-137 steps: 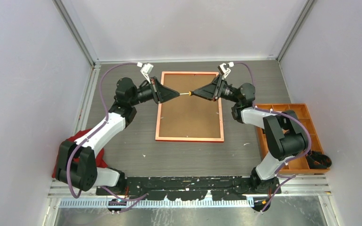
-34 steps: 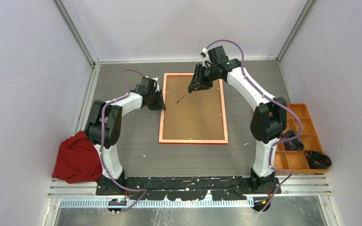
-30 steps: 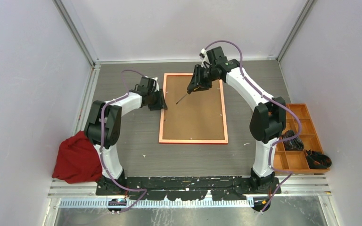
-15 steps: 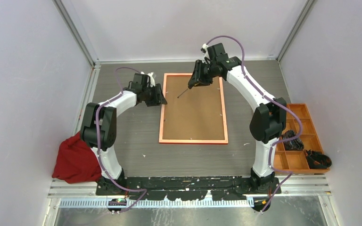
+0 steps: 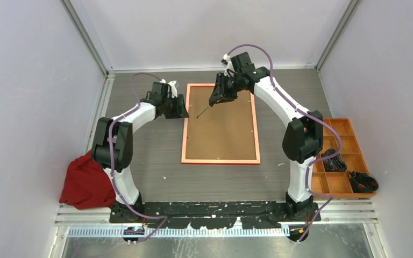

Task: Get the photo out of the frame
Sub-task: Release the photo frame item from the photo frame.

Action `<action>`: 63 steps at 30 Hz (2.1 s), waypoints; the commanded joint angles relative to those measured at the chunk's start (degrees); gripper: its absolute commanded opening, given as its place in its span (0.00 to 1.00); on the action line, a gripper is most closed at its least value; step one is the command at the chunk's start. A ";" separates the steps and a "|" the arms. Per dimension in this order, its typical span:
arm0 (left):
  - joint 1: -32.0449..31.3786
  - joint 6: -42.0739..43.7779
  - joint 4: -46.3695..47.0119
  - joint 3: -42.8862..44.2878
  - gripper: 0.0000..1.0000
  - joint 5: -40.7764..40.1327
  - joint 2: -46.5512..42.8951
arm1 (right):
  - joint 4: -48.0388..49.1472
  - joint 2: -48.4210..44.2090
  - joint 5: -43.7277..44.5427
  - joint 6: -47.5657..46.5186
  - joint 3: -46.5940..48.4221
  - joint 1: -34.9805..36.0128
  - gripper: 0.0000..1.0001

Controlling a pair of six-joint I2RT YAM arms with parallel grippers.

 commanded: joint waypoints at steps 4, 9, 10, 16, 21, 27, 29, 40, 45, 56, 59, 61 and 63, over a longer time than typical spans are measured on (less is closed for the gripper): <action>0.21 2.08 0.18 1.85 0.50 -2.82 0.99 | 1.22 0.34 -6.12 -0.66 -0.03 0.90 0.01; -0.86 3.04 -0.33 2.29 0.50 -4.58 1.49 | 1.96 1.46 -6.58 0.82 -0.35 1.06 0.01; -1.04 3.31 -0.43 2.28 0.50 -4.84 1.45 | 1.94 1.95 -6.85 1.17 -0.11 1.04 0.01; -1.64 4.27 -0.61 1.41 0.50 -6.29 1.29 | 1.85 5.35 -7.95 2.92 1.24 1.14 0.01; -2.24 4.56 -0.79 1.48 0.50 -7.63 2.24 | 2.29 7.16 -9.60 4.03 1.47 1.37 0.01; -2.79 4.14 -0.81 1.75 0.48 -8.25 3.39 | 2.39 8.25 -10.16 4.60 2.24 1.77 0.01; -2.87 3.94 -0.85 1.81 0.47 -8.45 3.74 | 2.32 8.81 -10.16 4.78 2.75 1.87 0.01; -3.22 2.54 -1.32 1.49 0.32 -8.72 4.39 | -1.41 12.89 -10.26 4.71 7.47 2.57 0.01; -3.40 2.09 -1.32 1.44 0.29 -8.60 4.93 | -1.58 12.97 -10.61 4.72 7.50 2.93 0.01; -3.67 1.21 -1.23 1.05 0.19 -8.67 5.52 | -2.24 13.94 -11.08 4.32 7.36 4.19 0.01; -3.67 1.07 -1.35 0.96 0.11 -8.68 5.75 | -2.77 13.59 -11.41 3.73 7.14 4.23 0.01; -3.67 1.03 -1.24 0.87 0.08 -8.68 5.89 | -3.01 13.29 -11.53 3.34 7.00 4.36 0.01; -3.67 0.95 -1.34 0.87 0.06 -8.81 6.02 | -3.31 13.07 -11.79 2.91 6.85 4.54 0.01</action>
